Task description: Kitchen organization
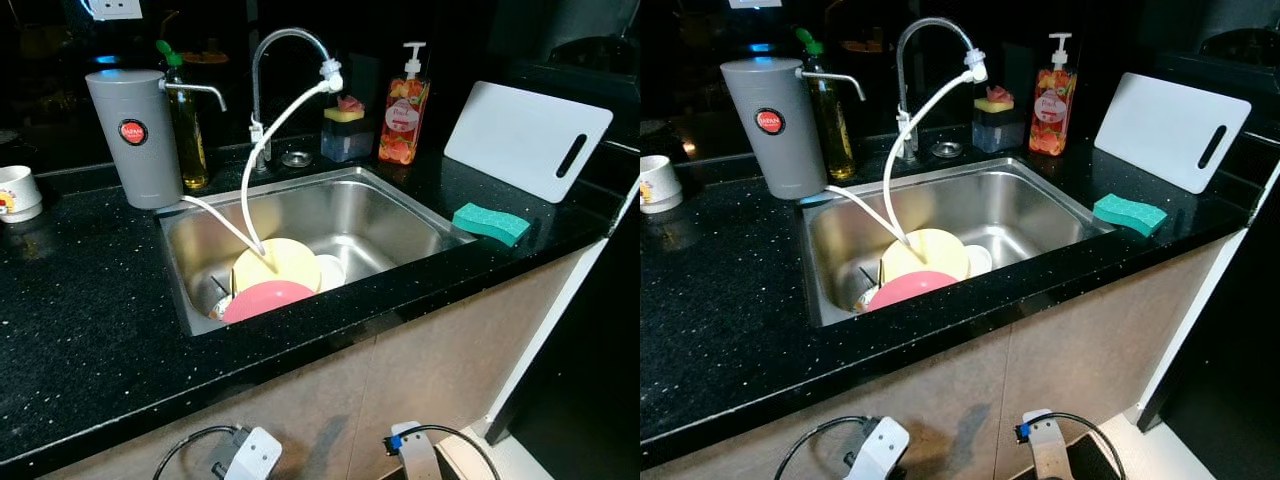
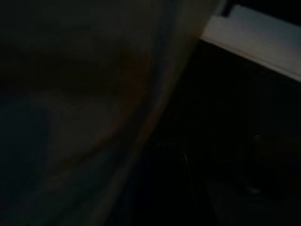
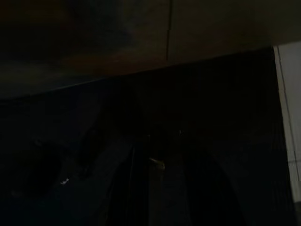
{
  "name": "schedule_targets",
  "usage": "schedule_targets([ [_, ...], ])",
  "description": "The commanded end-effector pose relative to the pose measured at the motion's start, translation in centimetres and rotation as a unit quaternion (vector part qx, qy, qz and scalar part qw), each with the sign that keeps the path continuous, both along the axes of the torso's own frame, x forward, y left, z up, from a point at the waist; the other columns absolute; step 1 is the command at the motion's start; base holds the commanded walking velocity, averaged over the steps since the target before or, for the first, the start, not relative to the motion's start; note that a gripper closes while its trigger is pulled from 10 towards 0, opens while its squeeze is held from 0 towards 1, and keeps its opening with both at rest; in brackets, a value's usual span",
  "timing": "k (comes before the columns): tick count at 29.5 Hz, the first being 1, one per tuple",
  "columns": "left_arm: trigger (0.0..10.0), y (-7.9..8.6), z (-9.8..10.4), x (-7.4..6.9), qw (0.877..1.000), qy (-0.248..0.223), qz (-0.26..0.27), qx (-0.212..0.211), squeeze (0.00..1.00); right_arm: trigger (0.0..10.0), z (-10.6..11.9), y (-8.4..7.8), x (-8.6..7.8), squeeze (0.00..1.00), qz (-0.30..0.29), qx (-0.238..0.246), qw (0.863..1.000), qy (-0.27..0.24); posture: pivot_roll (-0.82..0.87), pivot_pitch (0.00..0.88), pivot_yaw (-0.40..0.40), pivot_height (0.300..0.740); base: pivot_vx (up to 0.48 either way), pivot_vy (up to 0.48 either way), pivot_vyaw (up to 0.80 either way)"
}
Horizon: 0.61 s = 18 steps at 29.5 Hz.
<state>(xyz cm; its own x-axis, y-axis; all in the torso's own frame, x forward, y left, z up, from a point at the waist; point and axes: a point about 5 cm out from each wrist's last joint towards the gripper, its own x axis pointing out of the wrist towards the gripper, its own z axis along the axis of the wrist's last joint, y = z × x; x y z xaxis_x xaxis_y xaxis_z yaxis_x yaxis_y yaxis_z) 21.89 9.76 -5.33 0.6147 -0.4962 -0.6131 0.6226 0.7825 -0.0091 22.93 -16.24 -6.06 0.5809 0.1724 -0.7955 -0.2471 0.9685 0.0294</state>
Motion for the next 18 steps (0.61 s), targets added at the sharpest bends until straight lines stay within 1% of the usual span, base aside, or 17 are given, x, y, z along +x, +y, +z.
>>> schedule_targets([
  [1, 10.0, -1.0, -0.2, -0.3, 1.0, 0.014, -0.025, 0.012, 0.0, 10.0, 0.0, 0.3, 0.1, 0.0, 0.016, -0.002, 1.0, -0.002, -0.02, 0.001, -0.024, 0.74, 0.0, 0.0, 0.0],
  [3, 10.0, -1.2, -0.3, -0.4, 0.999, 0.016, -0.027, 0.016, 0.0, 10.0, 0.0, 0.4, 0.0, 0.0, 0.019, -0.001, 1.0, -0.001, -0.02, 0.001, -0.024, 0.74, 0.0, 0.0, 0.0],
  [4, 10.0, -1.4, -0.4, -0.6, 0.999, 0.015, -0.032, 0.021, 0.0, 10.0, 0.0, 0.8, 0.0, 0.0, 0.031, 0.005, 0.999, -0.002, -0.02, 0.001, -0.024, 0.74, 0.0, 0.0, 0.0],
  [8, 10.0, -1.0, -1.2, -1.3, 0.998, 0.047, -0.005, 0.036, 0.0, 10.0, 0.1, 1.7, 0.0, 0.0, 0.07, 0.005, 0.998, -0.008, -0.02, 0.001, -0.023, 0.74, 0.0, 0.0, 0.0],
  [11, 10.0, 0.1, -1.9, -1.9, 0.996, 0.077, 0.042, 0.034, 0.0, 10.0, 0.1, 1.5, 0.1, 0.0, 0.051, 0.01, 0.999, -0.006, -0.02, 0.002, -0.019, 0.74, 0.0, 0.0, 0.0],
  [12, 10.0, 0.1, -1.9, -1.9, 0.996, 0.077, 0.042, 0.034, 0.0, 10.0, 0.1, 1.5, 0.1, 0.0, 0.051, 0.01, 0.999, -0.006, -0.02, 0.002, -0.019, 0.74, 0.0, 0.0, 0.0],
  [14, 10.0, 1.3, -2.2, -2.3, 0.991, 0.095, 0.088, 0.03, 0.0, 10.0, 0.1, 1.1, 0.2, 0.0, 0.023, 0.017, 1.0, -0.003, -0.02, 0.001, -0.018, 0.74, 0.0, 0.0, 0.0],
  [15, 10.0, 1.6, -2.4, -2.4, 0.989, 0.101, 0.102, 0.03, 0.0, 10.0, 0.1, 1.0, 0.1, 0.0, 0.015, 0.019, 1.0, -0.002, -0.02, 0.001, -0.018, 0.74, 0.0, 0.0, 0.0],
  [16, 10.0, 2.3, -2.6, -2.6, 0.984, 0.116, 0.134, 0.022, 0.0, 10.0, 0.0, 0.9, 0.1, 0.0, 0.007, 0.021, 1.0, -0.001, -0.02, 0.0, -0.015, 0.74, 0.0, 0.0, 0.0],
  [17, 10.0, 3.2, -2.7, -2.9, 0.976, 0.131, 0.175, 0.003, 0.0, 10.0, 0.0, 0.9, 0.0, 0.0, -0.003, 0.025, 1.0, 0.0, -0.02, 0.0, -0.01, 0.74, 0.0, 0.0, 0.0],
  [18, 10.0, 3.2, -2.7, -2.9, 0.976, 0.131, 0.175, 0.003, 0.0, 10.0, 0.0, 0.9, 0.0, 0.0, -0.003, 0.025, 1.0, 0.0, -0.02, 0.0, -0.01, 0.74, 0.0, 0.0, 0.0],
])
